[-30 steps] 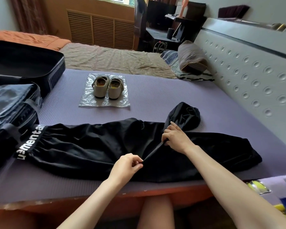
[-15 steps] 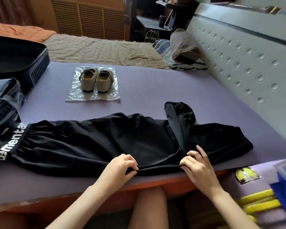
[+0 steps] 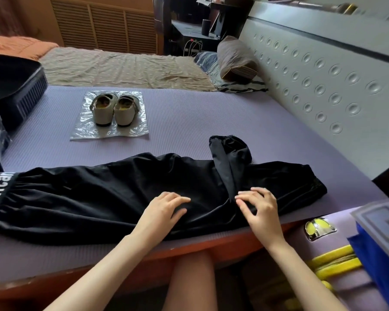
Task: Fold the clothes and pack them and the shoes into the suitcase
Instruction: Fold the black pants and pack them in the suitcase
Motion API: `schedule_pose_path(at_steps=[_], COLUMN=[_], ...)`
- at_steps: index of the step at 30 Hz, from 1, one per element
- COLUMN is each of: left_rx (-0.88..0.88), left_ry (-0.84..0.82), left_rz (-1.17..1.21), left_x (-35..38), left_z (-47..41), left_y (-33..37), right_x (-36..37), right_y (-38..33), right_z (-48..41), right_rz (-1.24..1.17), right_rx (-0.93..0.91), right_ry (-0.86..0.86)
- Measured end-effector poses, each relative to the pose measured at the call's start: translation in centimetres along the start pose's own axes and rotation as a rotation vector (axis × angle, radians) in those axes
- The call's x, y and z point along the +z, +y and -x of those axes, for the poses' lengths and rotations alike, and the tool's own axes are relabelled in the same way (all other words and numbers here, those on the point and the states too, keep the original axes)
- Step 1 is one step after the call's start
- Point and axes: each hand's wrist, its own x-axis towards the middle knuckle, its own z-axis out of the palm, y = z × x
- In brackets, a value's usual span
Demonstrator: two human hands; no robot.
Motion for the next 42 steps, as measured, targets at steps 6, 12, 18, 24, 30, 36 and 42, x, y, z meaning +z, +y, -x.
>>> schedule_pose_path(at_steps=[6,12,18,24,30,36,42], left_rx=[-0.124,-0.180,-0.171,-0.177,-0.175,-0.161,-0.106], left_ry=[-0.267,-0.372,-0.315,-0.314,-0.334,-0.326,-0.237], left_rz=[-0.281,-0.395,-0.416,-0.431,-0.415,-0.377,-0.340], left_x=[4.7,6.9,7.4,7.6,7.2,7.2,6.6], left_z=[-3.0,-1.7,-1.7,-1.6,-1.9,-2.1,-4.1], left_y=[0.4,-0.4,-0.7,-0.8,-0.5,-0.5,0.8], right_x=[1.9,6.0,8.3,5.5,-1.8,-3.4,-2.5], right_y=[0.4,-0.2,0.5,2.0,5.6,8.1,5.5], right_z=[-7.1,-11.9,-13.7,-13.2,-7.0,-3.0,-5.3], right_rz=[0.054,0.188,0.352,0.058,-0.051,-0.026,-0.134], right_rx=[0.315,0.367,0.404,0.562,0.796,0.888,0.487], right_ry=[-0.097,-0.270,-0.292,0.015,0.383,0.268,0.040])
